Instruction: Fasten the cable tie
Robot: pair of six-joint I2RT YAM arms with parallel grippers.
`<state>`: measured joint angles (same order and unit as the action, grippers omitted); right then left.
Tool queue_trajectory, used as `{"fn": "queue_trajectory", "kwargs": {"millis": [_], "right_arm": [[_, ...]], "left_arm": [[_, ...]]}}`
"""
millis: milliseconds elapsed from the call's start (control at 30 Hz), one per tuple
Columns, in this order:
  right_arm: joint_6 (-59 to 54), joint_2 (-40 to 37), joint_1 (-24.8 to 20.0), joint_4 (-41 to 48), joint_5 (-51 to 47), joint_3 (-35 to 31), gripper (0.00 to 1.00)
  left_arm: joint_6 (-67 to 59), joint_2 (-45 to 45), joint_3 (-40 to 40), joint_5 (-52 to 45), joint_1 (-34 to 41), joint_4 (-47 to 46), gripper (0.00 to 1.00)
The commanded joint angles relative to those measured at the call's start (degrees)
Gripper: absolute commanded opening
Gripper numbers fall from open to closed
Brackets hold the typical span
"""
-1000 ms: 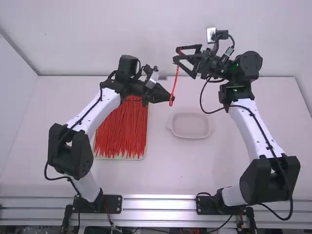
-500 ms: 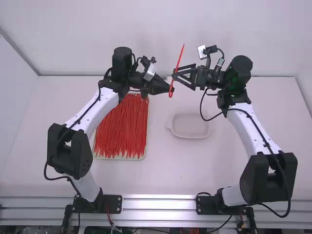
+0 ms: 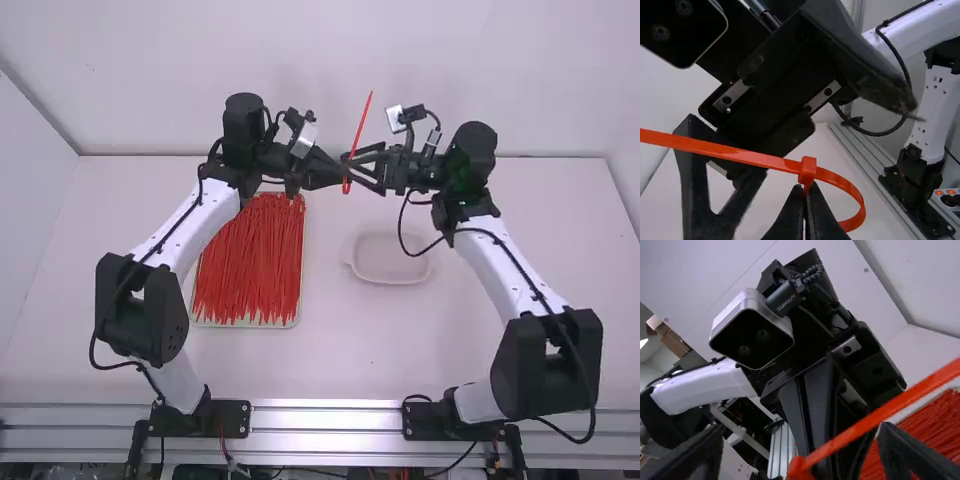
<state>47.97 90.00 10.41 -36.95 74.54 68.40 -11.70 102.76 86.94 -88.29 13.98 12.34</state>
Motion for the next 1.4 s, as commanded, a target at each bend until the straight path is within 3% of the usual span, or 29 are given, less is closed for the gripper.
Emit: {"fn": "queue_trajectory", "kwargs": {"millis": [0,33,100,133,200,300,600,733,767,800,833,867,1100,1367], "right_arm": [[-0.24,-0.5,0.09,-0.59,-1.66,-0.17,0.65],[-0.22,-0.5,0.09,-1.2,-1.62,-0.2,0.59],[-0.22,-0.52,0.11,-3.19,-1.01,-0.2,0.34],[0.2,-0.52,0.15,-3.78,-0.9,-0.2,0.27],[2.16,-0.5,0.13,-5.27,-1.11,-0.2,0.24],[2.14,-0.5,0.13,-6.8,-0.9,-0.2,0.01],[-0.07,-0.5,0.13,-5.01,0.7,-0.31,0.0],[-0.5,-0.5,-0.74,-4.39,3.17,-0.31,0.0],[-0.42,-0.5,-1.2,-4.33,4.35,-0.39,0.0],[-0.46,-0.5,-1.57,-4.37,5.2,-0.61,0.0],[-0.46,-0.5,-1.62,-4.35,5.22,-0.63,0.0],[-0.48,-0.5,-2.05,-4.33,5.6,-1.01,0.0],[-2.14,-0.5,-5.18,-4.39,5.31,-5.42,0.0],[-8.92,-0.5,-9.22,-4.39,4.68,-13.2,0.0]], "left_arm": [[0.35,0.26,-0.39,-0.63,0.02,0.15,0.02],[0.35,0.26,-0.39,-0.61,-0.04,0.15,0.02],[0.35,0.26,-0.5,-0.61,-0.11,0.15,0.02],[0.31,0.26,-0.63,-0.61,-0.13,0.17,0.02],[0.33,0.26,-1.01,-0.59,-0.11,0.59,0.02],[0.35,0.26,-1.38,0.76,-0.11,0.57,0.02],[0.35,0.26,-1.51,0.87,-0.13,1.38,0.02],[1.16,0.26,-1.49,3.96,-0.96,1.75,0.17],[2.82,0.26,-1.46,7.04,-1.31,1.6,0.4],[5.18,0.26,-1.46,10.34,-1.81,1.42,0.68],[5.55,0.26,-1.46,10.75,-1.9,1.4,0.8],[9.27,0.26,-1.46,14.32,-2.47,1.25,0.99],[15.02,0.26,-1.51,17.44,-6.16,-2.6,0.99],[2.73,0.26,-1.81,17.46,-11.13,-22.67,0.99]]}}
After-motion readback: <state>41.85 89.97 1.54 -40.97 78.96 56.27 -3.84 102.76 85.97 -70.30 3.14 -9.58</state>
